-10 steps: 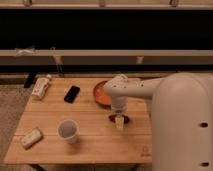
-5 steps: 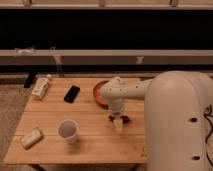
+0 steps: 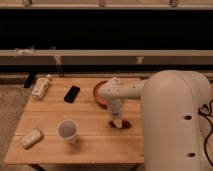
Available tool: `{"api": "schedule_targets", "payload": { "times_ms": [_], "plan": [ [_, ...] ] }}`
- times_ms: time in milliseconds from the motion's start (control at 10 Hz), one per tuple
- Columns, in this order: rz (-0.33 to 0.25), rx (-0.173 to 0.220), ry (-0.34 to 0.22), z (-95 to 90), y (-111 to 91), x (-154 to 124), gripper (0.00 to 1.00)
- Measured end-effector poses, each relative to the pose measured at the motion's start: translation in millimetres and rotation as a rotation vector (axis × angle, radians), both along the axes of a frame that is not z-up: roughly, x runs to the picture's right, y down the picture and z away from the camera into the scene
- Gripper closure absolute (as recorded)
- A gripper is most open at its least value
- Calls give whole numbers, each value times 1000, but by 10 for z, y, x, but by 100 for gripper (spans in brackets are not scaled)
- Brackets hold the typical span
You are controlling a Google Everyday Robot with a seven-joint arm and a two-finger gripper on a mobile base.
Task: Place the pepper in the ceramic cup
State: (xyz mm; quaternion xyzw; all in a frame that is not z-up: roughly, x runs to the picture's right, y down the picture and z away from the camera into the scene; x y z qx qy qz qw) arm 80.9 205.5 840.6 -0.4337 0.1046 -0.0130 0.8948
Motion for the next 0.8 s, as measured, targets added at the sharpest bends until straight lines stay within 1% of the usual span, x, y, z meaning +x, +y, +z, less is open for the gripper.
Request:
{"api": "schedule_targets", "payload": {
  "times_ms": [100,200,300,600,700,800],
  "plan": [
    [-1,2,-3,-13,-17,-1,94],
    [2,11,-13,-53,-72,-23,98],
    [6,24,-38,-149,-187,-113,99],
    [19,49,-117,-549,-543,-437,99],
    [29,56,-156,-747,-693,-584,99],
    [35,59,-199,-919,-795,-760,99]
  ]
}}
